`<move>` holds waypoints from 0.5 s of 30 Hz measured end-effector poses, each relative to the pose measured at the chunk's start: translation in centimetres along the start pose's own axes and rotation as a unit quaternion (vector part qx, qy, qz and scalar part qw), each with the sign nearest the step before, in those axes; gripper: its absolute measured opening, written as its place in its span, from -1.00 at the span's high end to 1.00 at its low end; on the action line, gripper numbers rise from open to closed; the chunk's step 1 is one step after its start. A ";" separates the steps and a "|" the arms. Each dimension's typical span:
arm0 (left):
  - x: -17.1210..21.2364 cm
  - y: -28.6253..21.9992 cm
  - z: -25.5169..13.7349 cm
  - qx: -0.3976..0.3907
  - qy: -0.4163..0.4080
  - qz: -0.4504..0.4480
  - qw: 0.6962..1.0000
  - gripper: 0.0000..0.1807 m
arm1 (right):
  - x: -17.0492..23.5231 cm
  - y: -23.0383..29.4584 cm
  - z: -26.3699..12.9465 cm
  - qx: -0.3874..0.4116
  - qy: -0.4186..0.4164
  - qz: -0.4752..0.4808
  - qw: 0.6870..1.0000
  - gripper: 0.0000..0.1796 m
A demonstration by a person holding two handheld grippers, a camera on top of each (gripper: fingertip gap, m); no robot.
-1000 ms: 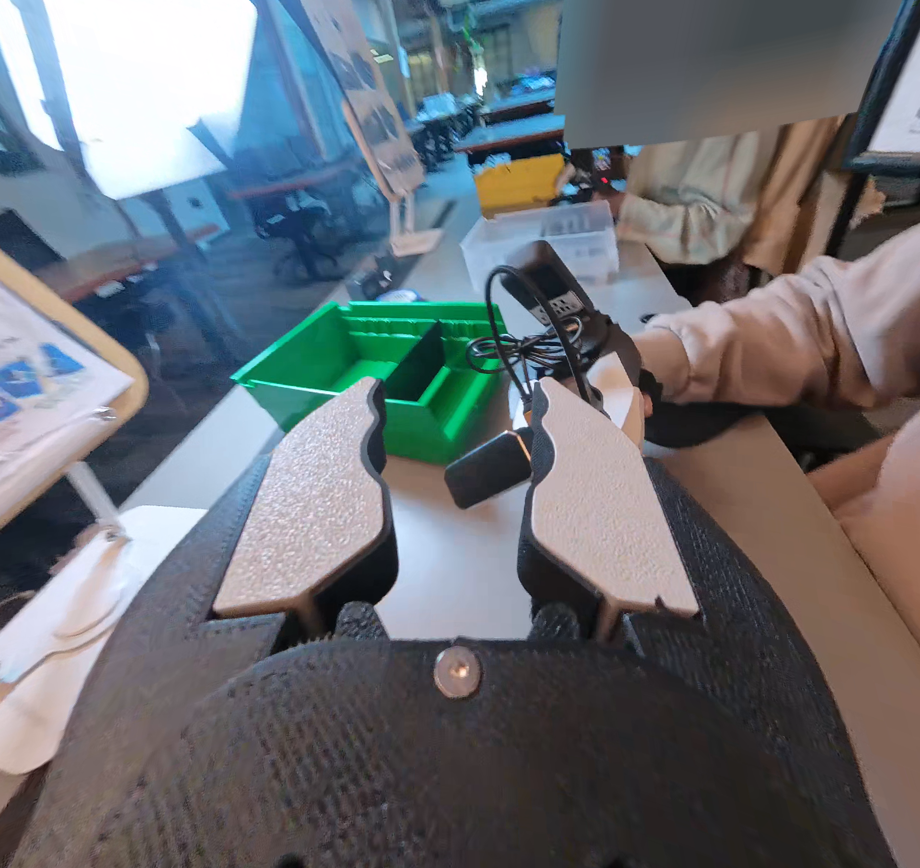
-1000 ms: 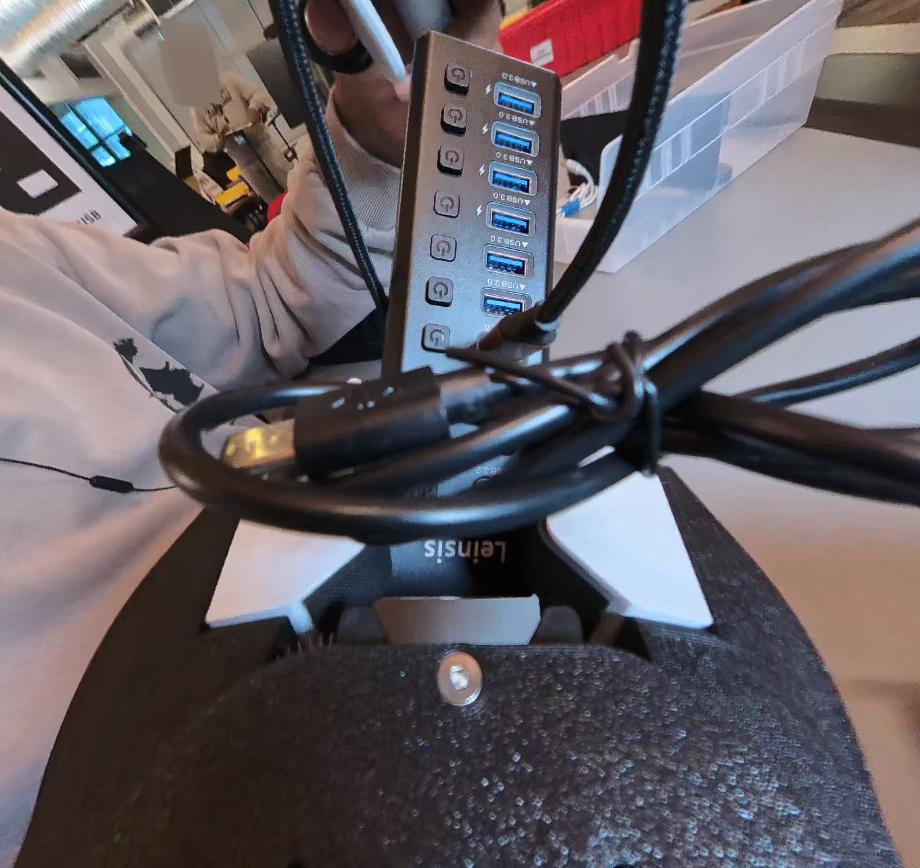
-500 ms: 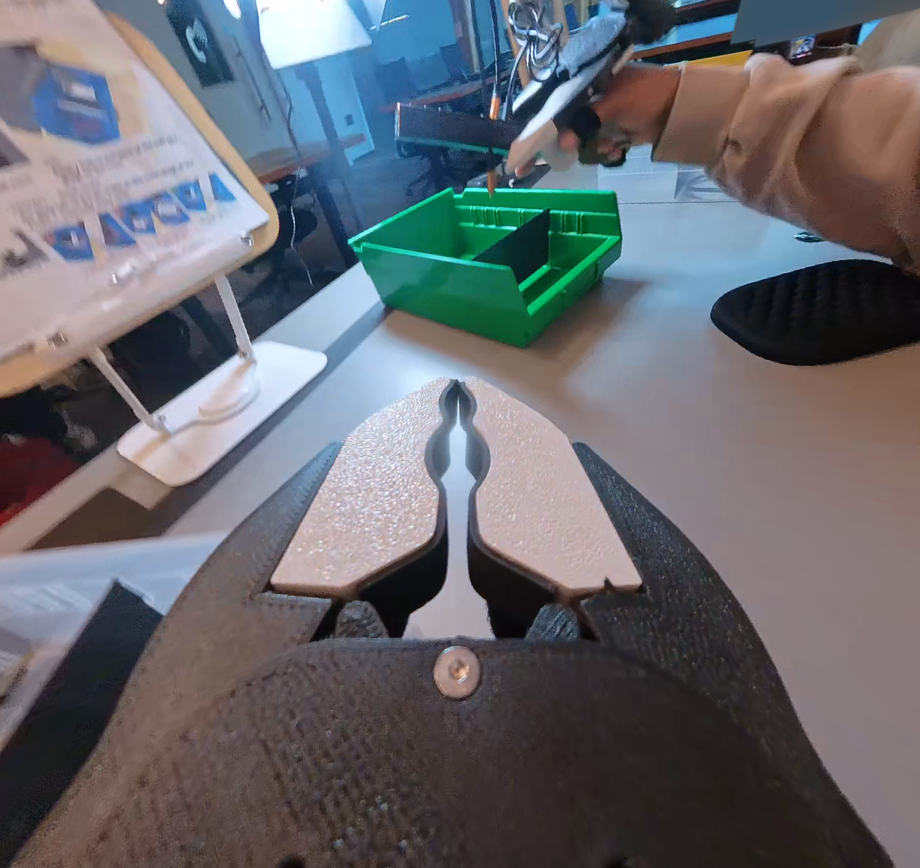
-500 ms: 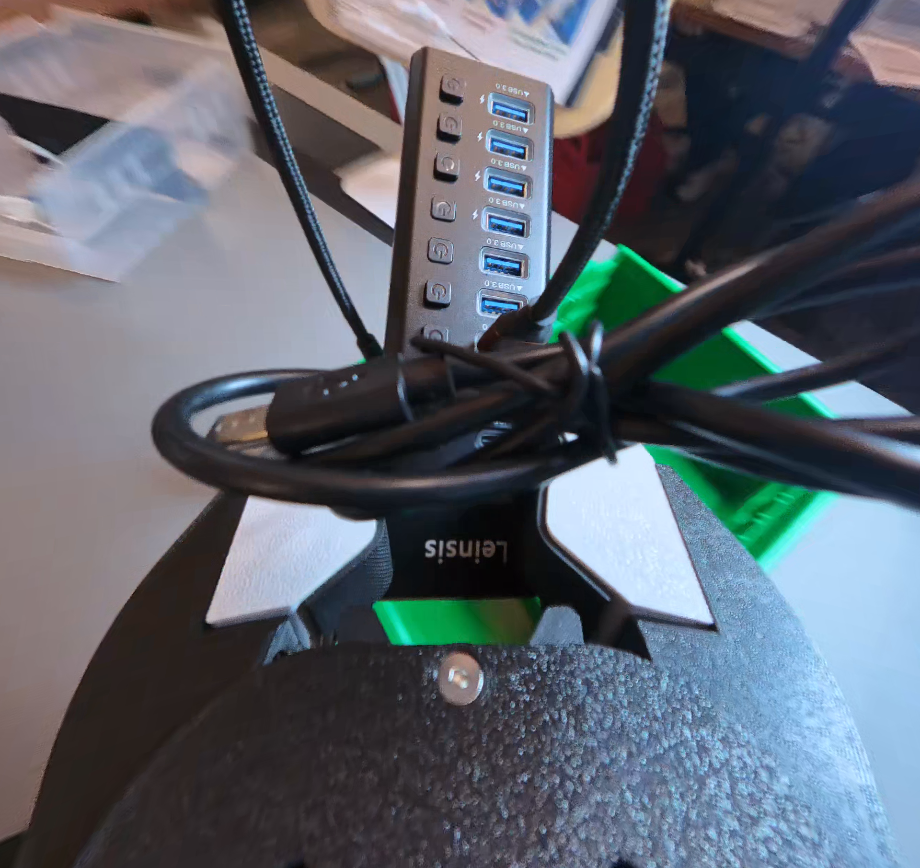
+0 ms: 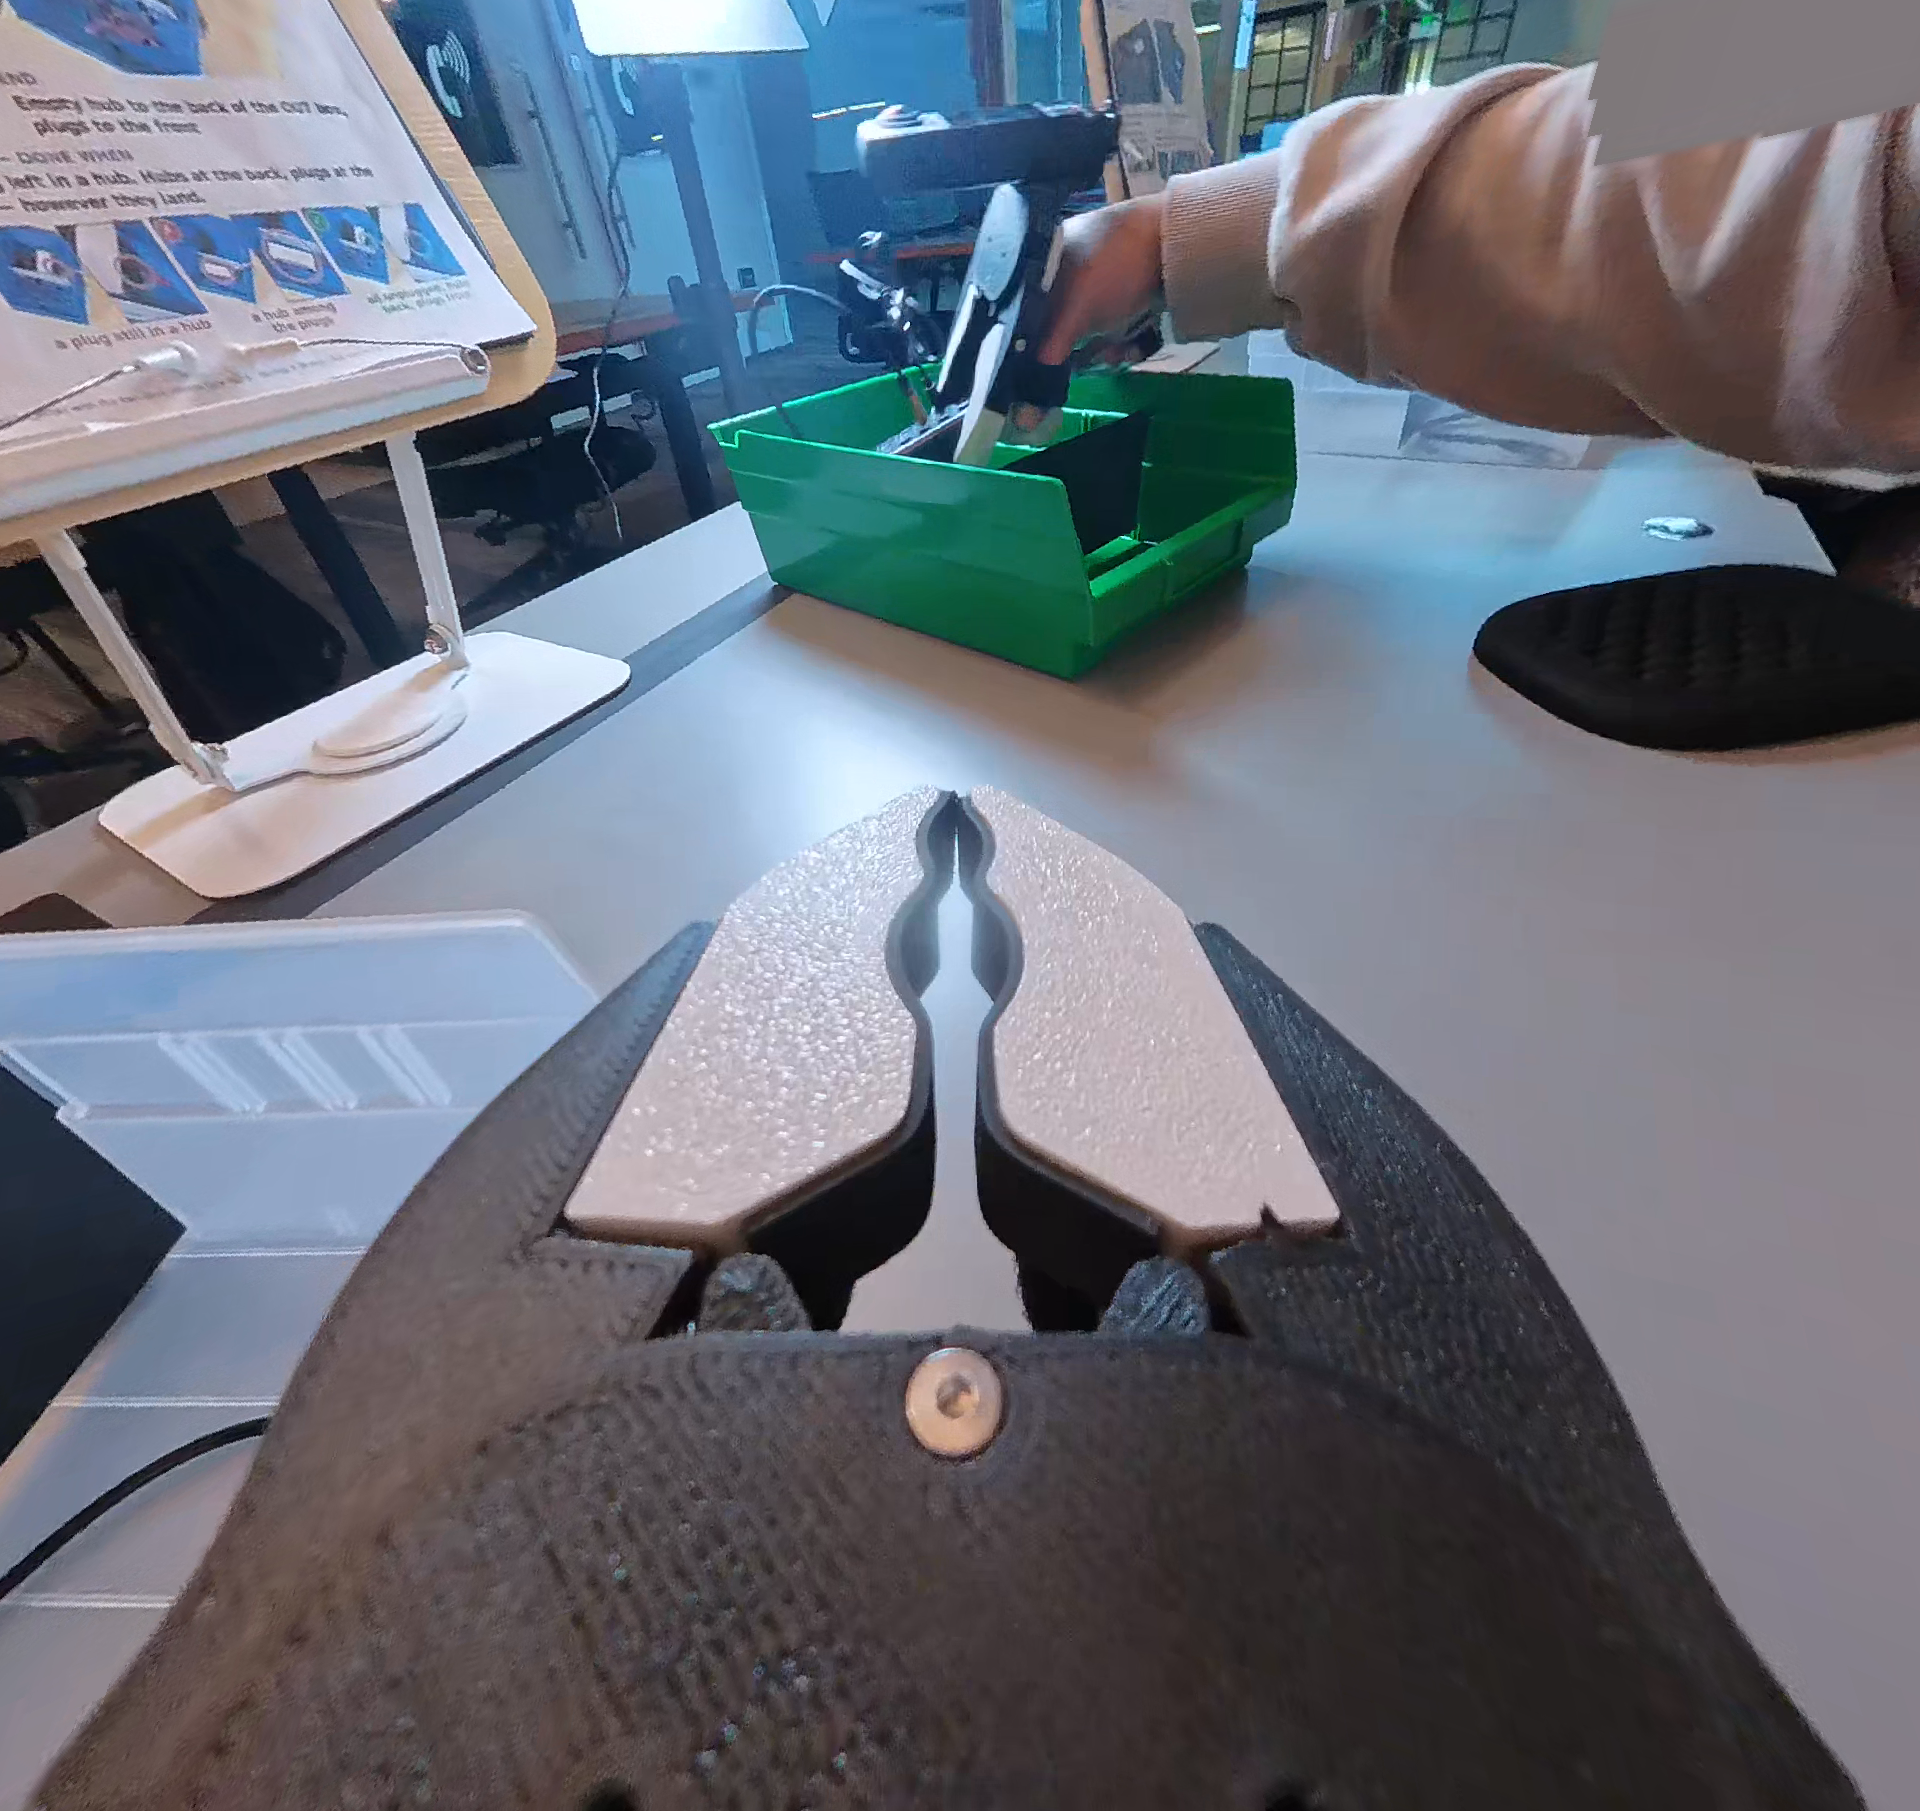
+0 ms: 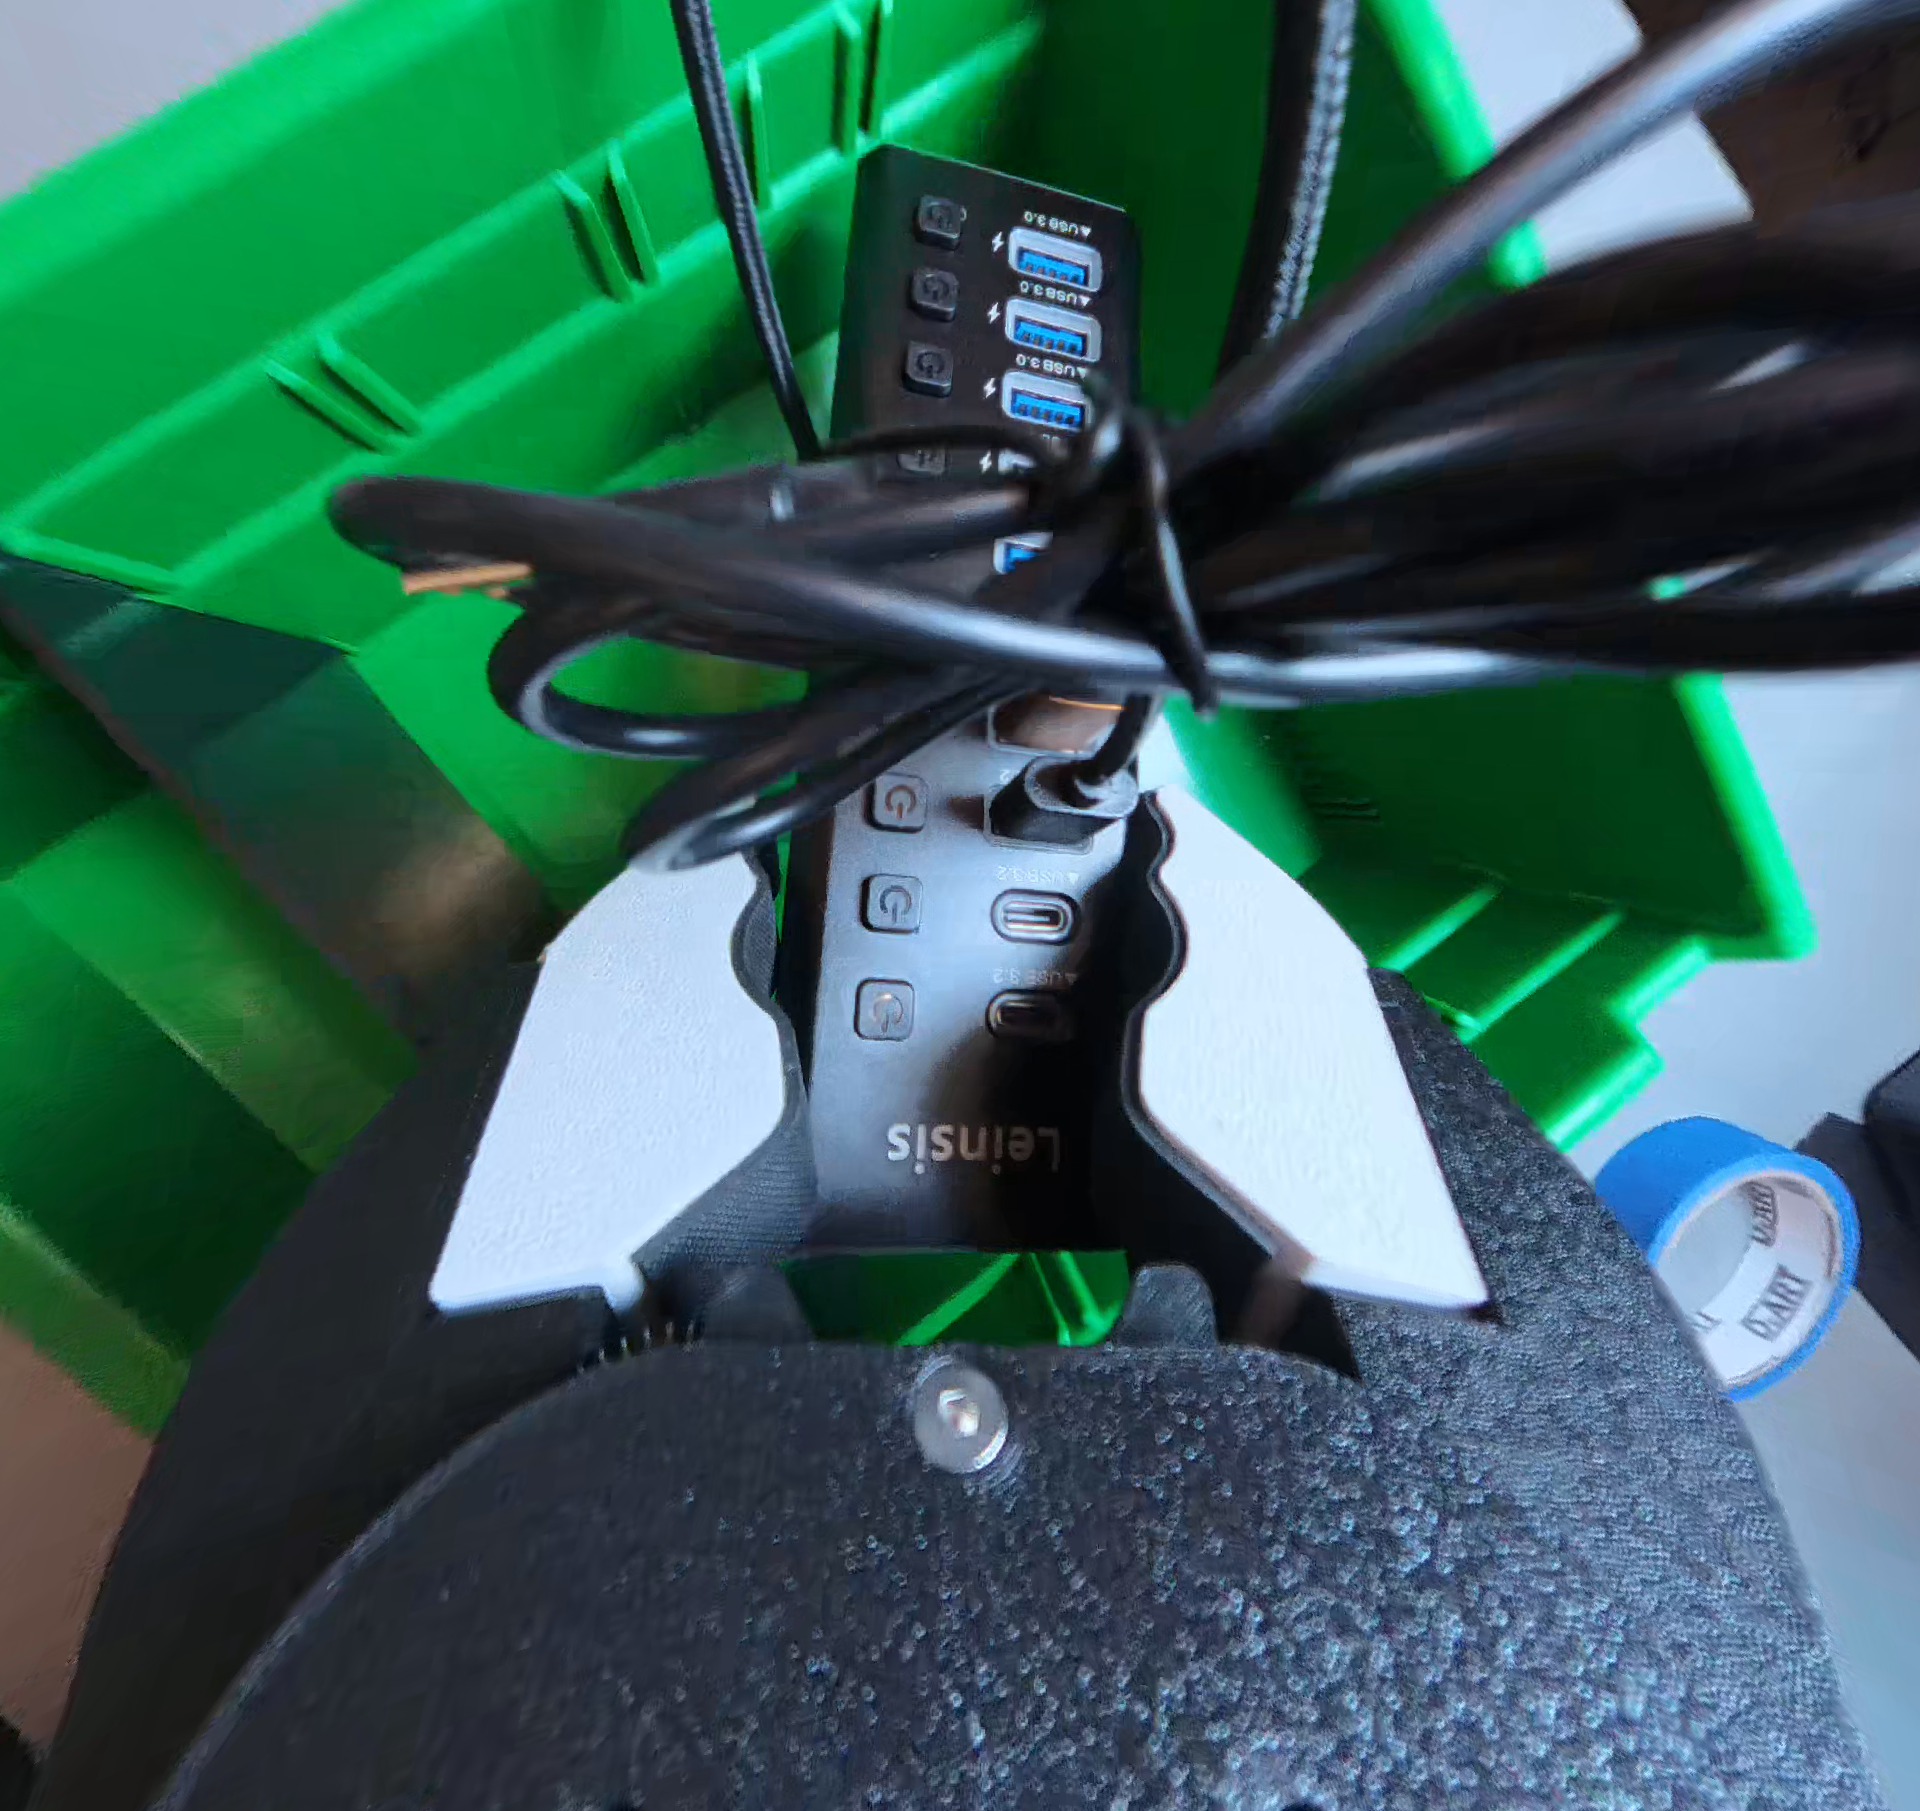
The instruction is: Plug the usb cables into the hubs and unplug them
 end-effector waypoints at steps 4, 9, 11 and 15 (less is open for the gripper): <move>0.1 -0.4 0.1 0.005 -0.002 0.020 1.000 1.00 | 0.7 0.2 2.5 0.014 0.073 -0.047 0.996 0.27; 0.4 0.4 0.0 -0.014 -0.003 0.013 1.000 1.00 | 1.7 -1.3 3.3 0.057 0.136 -0.097 0.984 0.30; 0.3 0.7 -0.2 -0.020 -0.006 0.008 1.000 1.00 | 1.4 -2.4 2.6 0.091 0.129 -0.109 0.981 0.32; 0.1 0.8 -0.3 -0.025 -0.008 0.010 1.000 1.00 | 0.7 -4.0 -0.1 0.126 0.085 -0.080 0.985 0.34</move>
Point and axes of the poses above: each gripper's, where its closed fingertips meet, z out along the fingers, x out of its underside, y = z × x across the jaws, the point moved 1 cm from there along -z, back along the fingers
